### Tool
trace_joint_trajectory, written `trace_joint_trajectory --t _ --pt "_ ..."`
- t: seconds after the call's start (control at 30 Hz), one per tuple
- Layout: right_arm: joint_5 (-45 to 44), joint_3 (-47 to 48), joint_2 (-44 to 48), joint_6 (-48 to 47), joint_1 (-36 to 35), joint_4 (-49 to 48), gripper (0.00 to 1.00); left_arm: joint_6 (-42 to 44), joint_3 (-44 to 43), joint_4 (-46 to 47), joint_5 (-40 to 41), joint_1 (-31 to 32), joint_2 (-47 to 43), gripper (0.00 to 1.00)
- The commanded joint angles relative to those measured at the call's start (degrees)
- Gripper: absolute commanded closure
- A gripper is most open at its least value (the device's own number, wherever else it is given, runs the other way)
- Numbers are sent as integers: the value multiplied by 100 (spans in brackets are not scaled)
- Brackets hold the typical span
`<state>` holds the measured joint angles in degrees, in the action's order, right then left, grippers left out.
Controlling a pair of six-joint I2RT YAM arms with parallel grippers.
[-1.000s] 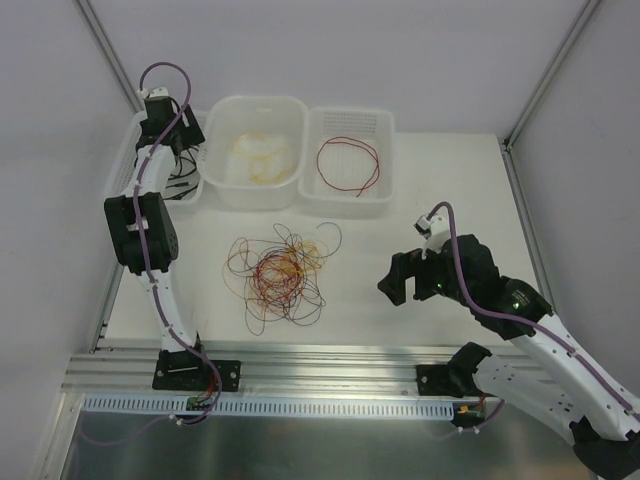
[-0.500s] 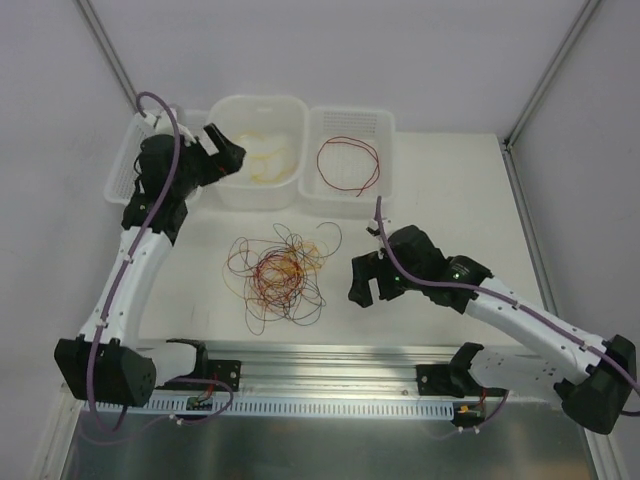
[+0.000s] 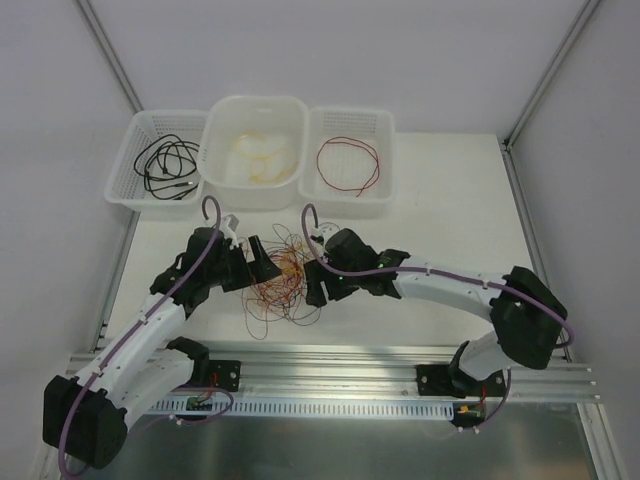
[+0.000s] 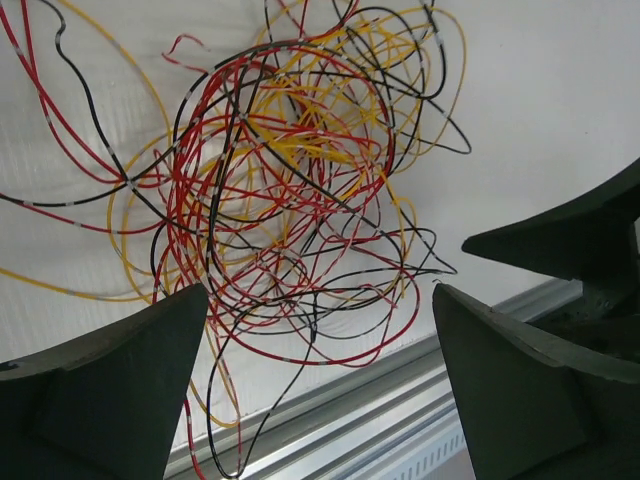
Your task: Untangle the cables
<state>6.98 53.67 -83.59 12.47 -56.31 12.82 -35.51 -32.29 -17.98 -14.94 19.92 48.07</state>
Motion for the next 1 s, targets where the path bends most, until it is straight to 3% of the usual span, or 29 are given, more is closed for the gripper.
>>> trace_joint_trajectory --t 0.0,0.03,0.13,0.17,0.27,0.37,0.53,0.63,0.8,0.97 --pt "286 258 -517 185 -213 -754 28 -246 74 128 218 143 122 5" --pt "234 258 -631 212 -257 -842 31 -255 57 145 289 222 210 7" --pt "155 223 -913 282 -266 -895 60 -299 -66 171 605 363 632 10" --pt "85 188 -896 291 -266 -878 79 -316 -101 189 632 372 824 11" --pt "-275 117 -502 169 -266 -440 99 -430 -137 242 825 398 1002 16" --pt "-627 170 385 -148 -266 351 99 -536 -102 295 1018 398 967 21" --pt "-1837 1028 2035 -718 -266 2141 99 -642 -58 304 1160 407 730 20" --pt "-2541 1426 2644 -912 -266 2671 99 -633 -23 304 1248 407 616 20" --pt "-3562 1805 3656 -1106 -240 2735 99 -694 56 295 1178 407 493 19" --pt "-3406 2121 3666 -1212 -213 2770 99 -484 -31 374 538 407 562 16"
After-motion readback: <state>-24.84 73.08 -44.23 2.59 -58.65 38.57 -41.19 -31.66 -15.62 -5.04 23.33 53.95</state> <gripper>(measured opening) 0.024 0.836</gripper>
